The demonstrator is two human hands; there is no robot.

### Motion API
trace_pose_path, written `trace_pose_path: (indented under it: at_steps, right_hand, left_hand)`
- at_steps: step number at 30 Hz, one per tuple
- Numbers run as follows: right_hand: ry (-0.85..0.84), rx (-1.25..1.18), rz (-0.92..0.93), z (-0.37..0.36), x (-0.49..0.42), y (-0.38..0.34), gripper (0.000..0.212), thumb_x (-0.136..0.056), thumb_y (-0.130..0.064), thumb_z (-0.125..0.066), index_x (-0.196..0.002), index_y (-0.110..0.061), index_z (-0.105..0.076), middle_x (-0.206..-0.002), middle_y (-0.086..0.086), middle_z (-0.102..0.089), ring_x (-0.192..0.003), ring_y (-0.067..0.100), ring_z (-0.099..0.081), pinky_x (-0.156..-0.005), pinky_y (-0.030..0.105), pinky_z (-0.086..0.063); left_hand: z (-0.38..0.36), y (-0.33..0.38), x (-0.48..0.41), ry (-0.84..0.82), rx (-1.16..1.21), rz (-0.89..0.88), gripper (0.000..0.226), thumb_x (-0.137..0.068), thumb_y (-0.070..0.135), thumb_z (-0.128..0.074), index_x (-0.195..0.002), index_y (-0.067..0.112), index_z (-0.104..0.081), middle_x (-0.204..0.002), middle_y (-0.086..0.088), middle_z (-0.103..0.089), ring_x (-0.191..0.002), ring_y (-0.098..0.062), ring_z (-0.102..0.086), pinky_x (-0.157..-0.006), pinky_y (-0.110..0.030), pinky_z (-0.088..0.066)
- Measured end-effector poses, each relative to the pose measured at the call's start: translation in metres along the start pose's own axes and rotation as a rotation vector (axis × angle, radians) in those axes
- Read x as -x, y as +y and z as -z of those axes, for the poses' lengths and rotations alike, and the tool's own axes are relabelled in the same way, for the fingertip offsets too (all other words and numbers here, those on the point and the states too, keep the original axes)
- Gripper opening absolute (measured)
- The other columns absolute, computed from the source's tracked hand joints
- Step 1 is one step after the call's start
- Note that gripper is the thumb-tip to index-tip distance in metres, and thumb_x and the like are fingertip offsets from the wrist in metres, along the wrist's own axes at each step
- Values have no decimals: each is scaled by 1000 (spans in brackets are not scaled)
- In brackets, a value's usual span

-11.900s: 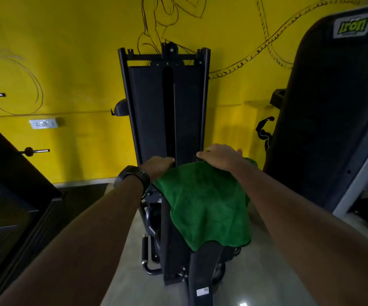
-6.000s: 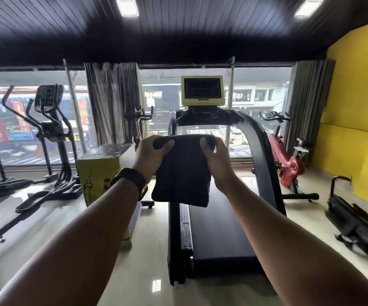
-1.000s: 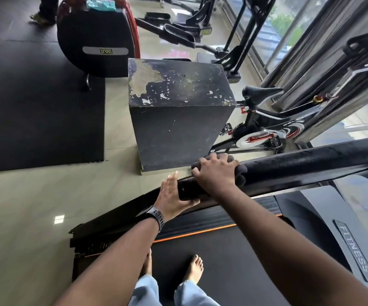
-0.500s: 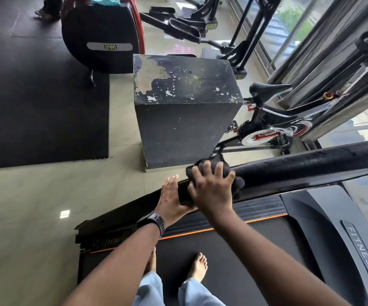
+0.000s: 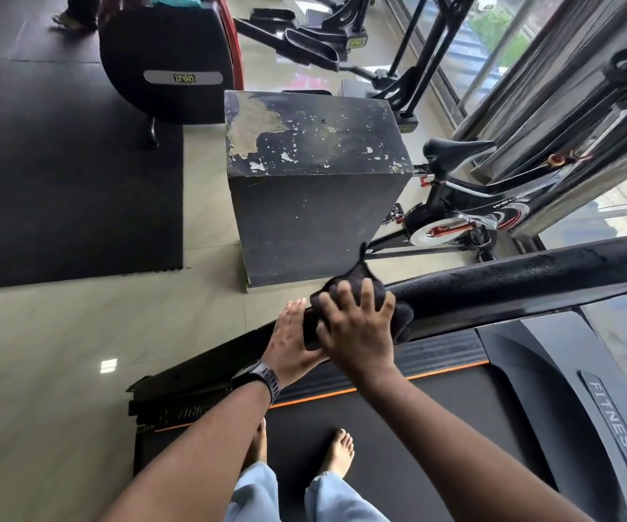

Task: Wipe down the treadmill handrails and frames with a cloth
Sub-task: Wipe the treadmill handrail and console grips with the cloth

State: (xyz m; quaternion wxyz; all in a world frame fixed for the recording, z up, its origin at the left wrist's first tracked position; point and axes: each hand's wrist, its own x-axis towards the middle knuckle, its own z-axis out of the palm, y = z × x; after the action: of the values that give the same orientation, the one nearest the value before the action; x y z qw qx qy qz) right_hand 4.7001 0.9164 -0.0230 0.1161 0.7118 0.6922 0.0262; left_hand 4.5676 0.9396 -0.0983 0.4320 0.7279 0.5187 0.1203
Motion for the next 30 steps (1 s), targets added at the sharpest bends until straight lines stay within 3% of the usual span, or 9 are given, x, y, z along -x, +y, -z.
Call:
trace_pose_path:
  at_steps: [4, 7, 10, 12, 17, 20, 23, 25, 30]
  right_hand:
    - [-166, 21, 196, 21, -29, 6, 42, -92, -56, -44, -121, -34, -65, -128, 5, -60, -119, 38, -51, -99, 59, -36]
    - [-294, -33, -10, 35, -61, 31, 48, -93, -56, -40, -126, -32, -64, -132, 6, -58, -124, 38, -49, -102, 56, -35]
    - [-178, 48, -140, 27, -34, 31, 47, -90, -52, -42, -123, -28, -66, -130, 11, -60, -123, 42, -49, -101, 63, -32]
    - [-49, 38, -60, 9, -4, 16, 46, -87, -51, -45, -124, -30, -64, -133, 11, -59, -124, 45, -50, -100, 66, -30]
    - [-76, 36, 192, 16, -24, 20, 37, -91, -55, -45, -114, -34, -66, -122, 5, -63, -111, 38, -55, -92, 57, -37]
    - [-199, 1, 12, 31, -52, 39, 45, -93, -56, -39, -120, -30, -66, -125, 6, -61, -117, 37, -53, -95, 52, -35]
    - [-135, 12, -156, 27, -29, 29, 43, -87, -51, -47, -114, -25, -68, -121, 10, -63, -117, 41, -52, -98, 62, -34]
    - [-28, 1, -76, 11, 1, 14, 41, -84, -48, -51, -116, -26, -65, -126, 10, -61, -120, 43, -52, -99, 66, -30]
    - [-184, -11, 149, 27, -31, 17, 43, -89, -58, -45, -113, -31, -67, -122, 3, -63, -115, 36, -53, -97, 59, -35]
  left_hand:
    - [1, 2, -3, 20, 33, -43, 109, -73, 80, -37, -156, 13, -17, -159, -3, -22, -151, -21, -8, -124, -34, 0]
    - [-3, -1, -1, 3, 52, -32, 110, -75, 84, -30, -158, 15, -10, -164, -2, -11, -152, -16, 2, -122, -30, 6]
    - [-5, 0, -2, 7, 115, -6, 100, -79, 77, -23, -158, 18, -8, -166, 1, -5, -151, -9, 7, -118, -23, 10]
    - [-9, 1, -2, 55, 139, -4, 94, -82, 70, -19, -157, 15, -14, -165, -1, -11, -152, -13, 3, -121, -26, 8]
    - [-12, 3, 3, 121, 231, -38, 63, -98, 51, -32, -150, 18, -21, -159, -2, -19, -150, -16, -4, -121, -26, 1]
    - [-13, 4, 2, 117, 240, 26, 69, -93, 40, -27, -155, 12, -22, -163, 0, -17, -146, -2, -2, -116, -14, 5]
    - [-14, 8, 1, 145, 259, 50, 69, -92, 40, -25, -155, 10, -25, -163, -1, -20, -148, -5, -5, -117, -16, 4]
    - [-16, 9, 1, 190, 265, 45, 66, -93, 36, -26, -152, 8, -30, -160, -4, -25, -151, -14, -10, -121, -24, 0]
    - [-15, 12, -1, 230, 341, 78, 63, -94, 38, -24, -148, 9, -38, -157, -7, -33, -150, -17, -18, -122, -27, -8]
